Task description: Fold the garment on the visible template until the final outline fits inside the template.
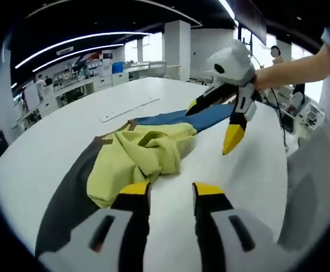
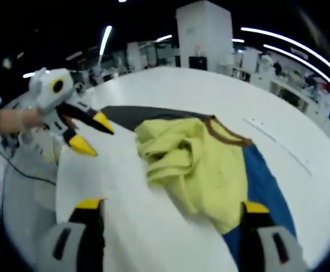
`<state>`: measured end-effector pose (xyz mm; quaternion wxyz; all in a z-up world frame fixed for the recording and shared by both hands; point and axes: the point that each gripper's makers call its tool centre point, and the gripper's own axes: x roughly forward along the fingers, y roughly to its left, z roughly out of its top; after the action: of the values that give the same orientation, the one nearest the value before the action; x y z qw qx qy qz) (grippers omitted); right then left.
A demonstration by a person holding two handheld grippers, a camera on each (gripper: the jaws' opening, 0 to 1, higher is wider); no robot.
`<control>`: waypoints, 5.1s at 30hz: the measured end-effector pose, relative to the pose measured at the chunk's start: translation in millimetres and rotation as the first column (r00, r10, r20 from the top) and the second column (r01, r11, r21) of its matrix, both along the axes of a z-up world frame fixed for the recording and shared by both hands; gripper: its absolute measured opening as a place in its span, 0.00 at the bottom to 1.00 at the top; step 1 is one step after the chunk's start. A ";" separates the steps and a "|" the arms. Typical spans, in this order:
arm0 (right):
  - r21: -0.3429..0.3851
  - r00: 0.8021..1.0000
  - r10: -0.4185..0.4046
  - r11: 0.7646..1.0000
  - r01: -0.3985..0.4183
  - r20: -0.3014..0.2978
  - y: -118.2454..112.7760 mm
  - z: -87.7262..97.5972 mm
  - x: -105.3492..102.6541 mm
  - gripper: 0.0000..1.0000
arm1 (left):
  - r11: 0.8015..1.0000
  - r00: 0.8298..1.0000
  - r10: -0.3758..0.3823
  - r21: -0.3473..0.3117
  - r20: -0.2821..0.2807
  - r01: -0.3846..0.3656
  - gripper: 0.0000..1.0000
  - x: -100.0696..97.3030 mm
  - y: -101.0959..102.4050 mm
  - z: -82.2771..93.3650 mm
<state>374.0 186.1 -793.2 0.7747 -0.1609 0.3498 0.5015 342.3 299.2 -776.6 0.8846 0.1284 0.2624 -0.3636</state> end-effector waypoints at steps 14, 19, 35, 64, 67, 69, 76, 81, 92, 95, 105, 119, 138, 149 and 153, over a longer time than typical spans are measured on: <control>0.013 1.000 0.007 1.000 -0.008 0.015 -15.5 9.4 -18.7 1.00 | 0.972 0.988 -0.048 0.233 0.149 0.012 0.19 40.9 -20.5 -24.3; 0.030 1.000 -0.022 0.999 0.021 0.019 -15.2 8.6 -17.8 0.99 | 0.967 0.985 -0.046 0.255 0.167 0.002 0.17 49.1 -23.1 -29.0; 0.123 0.990 -0.141 0.983 0.140 0.000 -14.2 8.0 -21.2 0.93 | 0.974 0.985 0.056 0.208 0.162 -0.089 0.00 58.4 -8.3 -21.5; 0.005 0.980 -0.049 0.999 0.049 0.191 32.2 -25.5 -7.7 0.29 | 0.959 0.938 0.230 0.106 0.258 -0.264 0.00 40.9 56.7 55.3; -0.068 0.950 0.025 0.998 -0.004 0.313 29.9 -17.7 3.3 0.21 | 0.955 0.935 0.243 0.106 0.259 -0.277 0.00 37.4 61.8 57.3; -0.152 0.914 0.125 0.986 -0.071 0.385 30.4 -17.9 4.0 0.18 | 0.952 0.931 0.256 0.101 0.259 -0.290 0.00 37.0 68.5 57.2; -0.226 0.887 0.177 0.970 -0.085 0.426 32.7 -31.2 18.3 0.16 | 0.943 0.924 0.285 0.100 0.254 -0.318 0.00 30.5 78.8 58.9; -0.286 0.870 0.223 0.953 -0.099 0.440 33.4 -35.0 23.2 0.07 | 0.938 0.922 0.299 0.100 0.244 -0.331 0.00 26.1 83.2 56.6; -0.271 0.884 0.200 0.959 -0.087 0.423 31.9 -28.4 30.2 0.00 | 0.933 0.920 0.313 0.103 0.234 -0.344 0.00 21.1 85.4 52.1; -0.229 0.892 0.171 0.970 -0.079 0.418 34.2 -15.2 31.3 0.00 | 0.932 0.918 0.316 0.104 0.237 -0.348 0.00 21.6 88.6 52.7; -0.026 0.947 -0.015 0.999 0.025 0.322 41.1 28.0 73.2 0.00 | 0.924 0.913 0.329 0.116 0.242 -0.364 0.00 23.4 97.0 53.3; -0.060 0.964 -0.051 0.996 0.069 0.260 42.2 -1.2 100.1 0.00 | 0.919 0.914 0.343 0.121 0.217 -0.374 0.00 21.7 101.8 44.0; 0.013 0.962 -0.079 0.997 0.078 0.262 23.0 19.2 80.2 0.10 | 0.919 0.917 0.343 0.128 0.206 -0.372 0.00 19.9 102.2 39.9; 0.008 0.972 -0.099 0.995 0.100 0.211 -2.8 1.0 31.0 0.14 | 0.919 0.919 0.340 0.137 0.198 -0.370 0.00 18.1 101.3 37.0; 0.020 0.975 -0.109 0.994 0.107 0.194 -6.0 -2.2 20.0 0.12 | 0.919 0.920 0.340 0.141 0.195 -0.369 0.00 17.5 102.4 35.2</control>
<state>394.0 180.0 -795.4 0.8321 -0.1863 0.2780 0.4423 359.8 401.6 -741.4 0.9400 0.1855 0.2373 -0.1604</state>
